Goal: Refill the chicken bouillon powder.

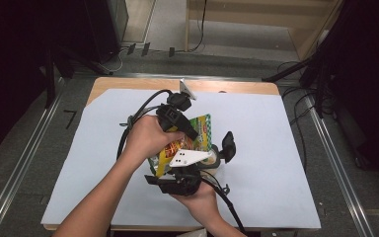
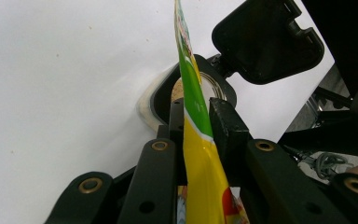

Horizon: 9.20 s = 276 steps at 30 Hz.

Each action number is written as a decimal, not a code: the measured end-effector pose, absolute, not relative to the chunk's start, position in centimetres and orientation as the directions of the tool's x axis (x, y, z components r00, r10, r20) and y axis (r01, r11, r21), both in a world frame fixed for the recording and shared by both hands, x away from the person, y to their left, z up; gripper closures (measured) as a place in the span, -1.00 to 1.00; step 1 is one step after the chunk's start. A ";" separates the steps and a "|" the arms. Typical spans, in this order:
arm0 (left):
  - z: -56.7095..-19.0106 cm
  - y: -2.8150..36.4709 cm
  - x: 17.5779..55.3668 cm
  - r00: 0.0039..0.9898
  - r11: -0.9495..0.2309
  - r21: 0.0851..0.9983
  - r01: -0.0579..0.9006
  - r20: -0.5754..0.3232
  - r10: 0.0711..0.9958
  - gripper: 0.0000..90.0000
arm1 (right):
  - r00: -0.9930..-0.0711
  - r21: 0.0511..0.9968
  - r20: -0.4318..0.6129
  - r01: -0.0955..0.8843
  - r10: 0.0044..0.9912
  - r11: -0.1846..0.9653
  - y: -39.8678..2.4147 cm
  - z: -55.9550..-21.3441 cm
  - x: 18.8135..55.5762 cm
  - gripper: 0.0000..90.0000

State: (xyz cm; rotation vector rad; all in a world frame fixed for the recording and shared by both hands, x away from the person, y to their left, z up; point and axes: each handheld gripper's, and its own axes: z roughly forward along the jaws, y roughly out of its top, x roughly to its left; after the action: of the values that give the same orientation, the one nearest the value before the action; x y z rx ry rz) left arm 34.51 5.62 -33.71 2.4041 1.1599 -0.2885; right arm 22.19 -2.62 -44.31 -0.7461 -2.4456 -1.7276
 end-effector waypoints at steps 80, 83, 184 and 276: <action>-33.7 4.7 34.7 0.638 -0.573 0.281 0.770 -0.347 0.687 0.75 | -0.876 0.873 0.325 0.423 0.357 0.243 -2.9 -44.2 22.3 0.49; -33.7 4.8 34.7 0.639 -0.574 0.279 0.770 -0.349 0.686 0.74 | -0.876 0.873 0.323 0.422 0.358 0.245 -2.9 -44.2 22.3 0.49; -32.8 4.0 33.8 0.669 -0.600 0.295 0.743 -0.324 0.669 0.72 | -0.879 0.866 0.338 0.430 0.335 0.254 -2.8 -43.7 22.3 0.54; -37.0 12.0 32.2 0.662 -0.474 0.462 0.749 -0.534 0.525 0.93 | -0.929 0.841 0.173 0.312 0.326 0.441 -2.6 -48.6 22.1 0.25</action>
State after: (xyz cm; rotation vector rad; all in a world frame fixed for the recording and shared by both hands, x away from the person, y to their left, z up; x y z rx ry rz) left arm 32.21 11.97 -36.97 2.1879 0.9804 -0.4192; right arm 22.12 -2.61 -48.62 -0.5934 -2.6793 -1.5592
